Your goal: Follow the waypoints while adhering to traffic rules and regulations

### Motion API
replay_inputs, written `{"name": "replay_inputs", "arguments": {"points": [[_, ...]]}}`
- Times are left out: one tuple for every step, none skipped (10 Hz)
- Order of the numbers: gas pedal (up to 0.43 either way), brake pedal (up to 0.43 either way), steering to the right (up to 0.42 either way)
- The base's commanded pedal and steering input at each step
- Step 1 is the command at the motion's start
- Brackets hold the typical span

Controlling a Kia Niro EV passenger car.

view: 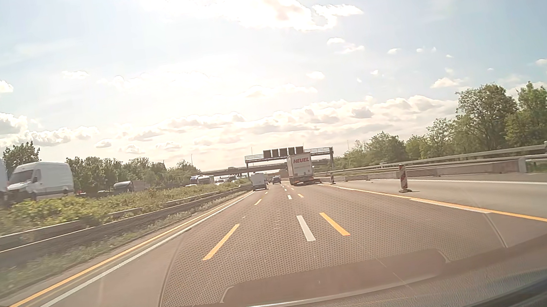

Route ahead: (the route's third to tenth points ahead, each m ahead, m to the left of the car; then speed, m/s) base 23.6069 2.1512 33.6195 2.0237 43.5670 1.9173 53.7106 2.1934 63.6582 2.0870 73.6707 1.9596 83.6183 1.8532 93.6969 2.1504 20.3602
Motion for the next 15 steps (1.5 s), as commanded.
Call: {"name": "replay_inputs", "arguments": {"points": [[0.118,0.000,0.000],[0.118,0.000,0.000],[0.118,0.000,-0.002],[0.118,0.000,-0.002],[0.130,0.000,-0.001],[0.130,0.000,0.000],[0.130,0.000,0.001],[0.130,0.000,0.002],[0.130,0.000,0.002],[0.130,0.000,0.002],[0.130,0.000,0.002],[0.130,0.000,0.002],[0.130,0.000,0.002],[0.130,0.000,0.001],[0.130,0.000,0.001]]}}
